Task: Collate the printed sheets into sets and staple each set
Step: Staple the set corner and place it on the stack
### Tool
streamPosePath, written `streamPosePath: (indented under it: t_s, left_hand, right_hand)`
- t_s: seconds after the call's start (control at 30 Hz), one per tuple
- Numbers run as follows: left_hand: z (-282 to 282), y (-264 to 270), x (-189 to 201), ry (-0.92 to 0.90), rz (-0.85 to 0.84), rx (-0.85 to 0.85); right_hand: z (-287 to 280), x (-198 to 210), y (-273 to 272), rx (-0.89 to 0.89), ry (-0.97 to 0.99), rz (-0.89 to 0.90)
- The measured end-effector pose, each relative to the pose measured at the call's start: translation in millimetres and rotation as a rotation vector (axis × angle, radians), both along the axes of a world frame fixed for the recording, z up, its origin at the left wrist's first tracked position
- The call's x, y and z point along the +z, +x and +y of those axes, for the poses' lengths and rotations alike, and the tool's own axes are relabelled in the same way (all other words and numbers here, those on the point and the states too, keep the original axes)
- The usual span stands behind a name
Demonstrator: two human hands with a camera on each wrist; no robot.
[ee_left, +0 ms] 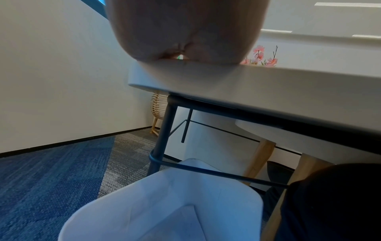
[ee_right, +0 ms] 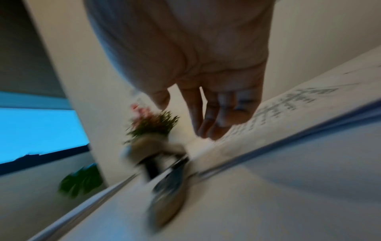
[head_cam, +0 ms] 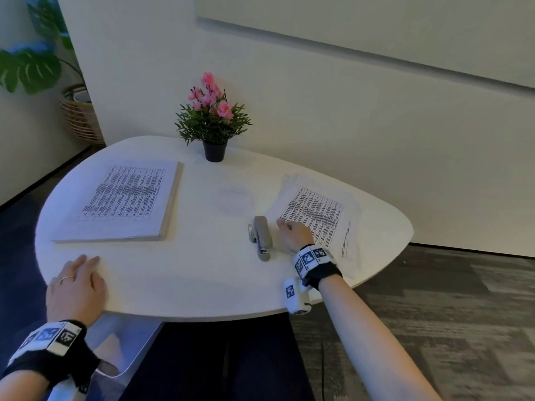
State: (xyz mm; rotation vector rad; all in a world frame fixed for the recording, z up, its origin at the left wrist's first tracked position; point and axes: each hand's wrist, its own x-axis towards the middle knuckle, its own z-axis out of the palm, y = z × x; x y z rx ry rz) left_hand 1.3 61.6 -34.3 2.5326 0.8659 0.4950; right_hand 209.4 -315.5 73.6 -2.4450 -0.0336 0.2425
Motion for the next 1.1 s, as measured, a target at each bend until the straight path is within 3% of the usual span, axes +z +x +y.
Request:
streamPosePath:
  t_s: [0.1, 0.2, 0.33, 0.6, 0.73, 0.93, 1.1]
  left_hand:
    - [-0.2, 0.8, -0.3, -0.020, -0.008, 0.012]
    - [-0.5, 1.0, 0.1, -0.026, 0.009, 0.016]
    - [-6.8, -0.1, 6.4, -0.026, 0.002, 0.024]
    - [-4.3, -1.7, 2.7, 0.004, 0.033, 0.001]
    - [-1.0, -1.0, 2.2, 0.042, 0.067, -0.003]
    - [4.5, 2.3, 12.2, 0.043, 0.171, -0.009]
    - [4.2, 9.4, 33.9, -0.079, 0.254, -0.047]
  right_hand:
    - [-36.1, 0.2, 14.6, -0.256, -0.126, -0.009]
    - [-66.7, -3.3, 13.9, -0.497, -0.332, 0.132]
    - [-84.6, -7.5, 16.2, -0.406, -0.483, 0.197]
    - [-86.8, -4.1, 20.1, -0.399, -0.105, 0.198]
    - [-78.7, 0.8, 15.5, -0.321, -0.155, 0.188]
    - [-68.6, 35.2, 21.3, -0.257, -0.052, -0.141]
    - [-47.4, 71.1, 1.7, -0.036, 0.117, -0.433]
